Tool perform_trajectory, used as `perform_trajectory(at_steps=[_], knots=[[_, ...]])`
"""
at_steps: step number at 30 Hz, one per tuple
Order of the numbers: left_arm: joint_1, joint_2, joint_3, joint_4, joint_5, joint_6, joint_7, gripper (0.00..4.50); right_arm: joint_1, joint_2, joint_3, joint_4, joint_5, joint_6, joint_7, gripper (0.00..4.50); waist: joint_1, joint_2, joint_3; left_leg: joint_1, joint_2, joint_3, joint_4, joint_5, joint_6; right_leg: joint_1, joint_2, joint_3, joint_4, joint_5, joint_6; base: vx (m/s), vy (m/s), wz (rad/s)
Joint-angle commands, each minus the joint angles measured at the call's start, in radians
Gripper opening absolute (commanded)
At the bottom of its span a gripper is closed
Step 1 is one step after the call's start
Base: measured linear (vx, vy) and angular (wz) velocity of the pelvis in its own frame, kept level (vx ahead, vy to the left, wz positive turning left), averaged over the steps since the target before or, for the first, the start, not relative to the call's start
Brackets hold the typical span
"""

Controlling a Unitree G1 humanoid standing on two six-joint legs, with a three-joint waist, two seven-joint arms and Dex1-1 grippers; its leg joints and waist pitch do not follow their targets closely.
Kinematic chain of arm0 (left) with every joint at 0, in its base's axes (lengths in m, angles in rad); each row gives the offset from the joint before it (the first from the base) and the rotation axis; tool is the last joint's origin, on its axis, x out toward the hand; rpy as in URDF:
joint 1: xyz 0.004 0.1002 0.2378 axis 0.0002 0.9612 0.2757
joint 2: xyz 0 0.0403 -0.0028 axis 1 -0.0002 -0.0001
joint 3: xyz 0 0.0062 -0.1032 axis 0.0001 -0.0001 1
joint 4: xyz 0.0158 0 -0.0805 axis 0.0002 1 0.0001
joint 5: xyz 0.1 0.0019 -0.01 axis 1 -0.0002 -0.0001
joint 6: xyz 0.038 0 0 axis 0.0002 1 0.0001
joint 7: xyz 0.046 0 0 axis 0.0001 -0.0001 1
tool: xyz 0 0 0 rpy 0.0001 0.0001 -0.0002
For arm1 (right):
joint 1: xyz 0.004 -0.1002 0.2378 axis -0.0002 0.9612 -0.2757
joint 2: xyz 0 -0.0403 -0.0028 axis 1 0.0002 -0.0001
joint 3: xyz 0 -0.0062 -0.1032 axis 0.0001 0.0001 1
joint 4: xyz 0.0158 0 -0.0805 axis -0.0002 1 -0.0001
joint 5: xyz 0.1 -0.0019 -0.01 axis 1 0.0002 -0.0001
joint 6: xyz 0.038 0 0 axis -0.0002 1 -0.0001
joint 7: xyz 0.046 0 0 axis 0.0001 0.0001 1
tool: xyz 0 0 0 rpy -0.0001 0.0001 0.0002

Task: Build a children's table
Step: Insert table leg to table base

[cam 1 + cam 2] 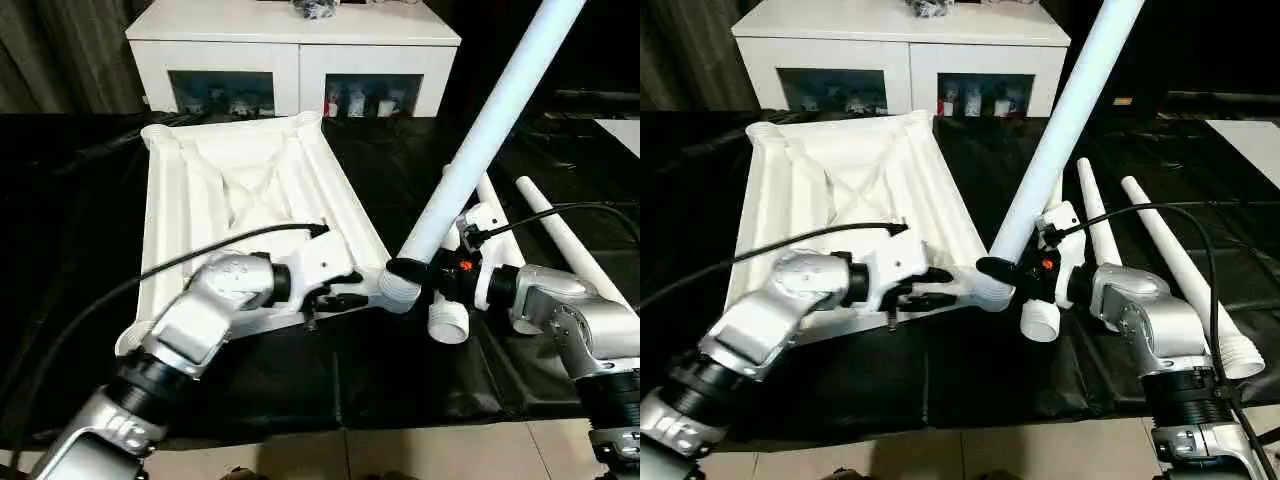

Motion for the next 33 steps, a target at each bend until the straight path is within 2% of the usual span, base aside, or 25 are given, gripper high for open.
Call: perform_trajectory(at_steps=[1, 13, 14, 16, 18, 23, 25, 32, 33], knots=[[-0.009, -0.006, -0.023, 0.025, 0.026, 0.016, 0.01, 1.97, -0.006, -0.01, -0.02, -0.027, 0.003, -0.007, -0.006, 1.91, -0.001, -0.007, -0.072, 0.025, 0.055, -0.036, -0.084, -0.286, -0.012, 0.04, -0.055, 0.041, -0.079, -0.376, -0.177, 0.0, 0.0, 0.0], [-0.01, -0.028, -0.052, 0.116, 0.084, 0.023, 0.062, 1.97, -0.011, -0.021, -0.029, -0.055, 0.009, 0.002, -0.011, 1.91, 0.001, -0.002, -0.077, 0.023, 0.056, -0.035, -0.082, -0.251, 0.007, 0.043, -0.054, 0.04, -0.073, -0.297, -0.204, 0.0, 0.0, 0.0], [-0.013, -0.025, -0.052, 0.125, 0.087, 0.03, 0.061, 1.97, -0.008, -0.024, -0.025, -0.061, 0.007, 0.001, -0.01, 1.91, 0.002, 0.003, -0.076, 0.024, 0.055, -0.035, -0.082, -0.251, 0.008, 0.043, -0.054, 0.04, -0.072, -0.295, -0.205, 0.0, 0.0, 0.0], [-0.015, -0.022, -0.052, 0.137, 0.091, 0.031, 0.063, 1.97, -0.006, -0.026, -0.026, -0.065, 0.007, 0.001, -0.01, 1.91, 0.002, 0.001, -0.077, 0.024, 0.056, -0.035, -0.083, -0.25, 0.007, 0.044, -0.054, 0.04, -0.072, -0.288, -0.205, 0.0, 0.0, 0.0], [-0.016, -0.019, -0.048, 0.148, 0.093, 0.034, 0.065, 1.68, -0.004, -0.031, -0.03, -0.067, 0.009, 0.003, -0.009, 1.91, 0.002, 0.003, -0.077, 0.025, 0.057, -0.036, -0.083, -0.255, 0.005, 0.044, -0.054, 0.04, -0.072, -0.285, -0.209, 0.0, 0.0, 0.0], [-0.009, -0.003, -0.053, 0.145, 0.09, 0.036, 0.03, 1.42, 0.001, -0.039, -0.035, -0.074, 0.005, 0.007, -0.012, 1.91, 0.002, 0.003, -0.076, 0.025, 0.056, -0.036, -0.084, -0.273, 0.001, 0.043, -0.055, 0.04, -0.074, -0.305, -0.208, 0.0, 0.0, 0.0], [-0.007, -0.001, -0.052, 0.145, 0.092, 0.036, 0.026, 1.16, 0.002, -0.039, -0.036, -0.075, 0.005, 0.008, -0.012, 1.91, 0.002, 0.005, -0.075, 0.026, 0.057, -0.036, -0.085, -0.278, -0.001, 0.042, -0.055, 0.04, -0.075, -0.313, -0.206, 0.0, 0.0, 0.0], [0.001, 0.001, -0.043, 0.137, 0.079, 0.032, 0.009, 0.63, 0.009, -0.043, -0.032, -0.074, 0.006, 0.011, -0.008, 1.91, 0.001, 0.003, -0.073, 0.027, 0.057, -0.037, -0.086, -0.298, -0.007, 0.04, -0.056, 0.04, -0.079, -0.345, -0.198, 0.0, 0.0, 0.0], [0.002, 0.001, -0.043, 0.136, 0.078, 0.033, 0.007, 0.42, 0.009, -0.044, -0.032, -0.072, 0.005, 0.011, -0.007, 1.91, 0.001, 0.002, -0.073, 0.026, 0.057, -0.037, -0.086, -0.302, -0.008, 0.04, -0.056, 0.039, -0.08, -0.352, -0.195, 0.0, 0.0, 0.0]])
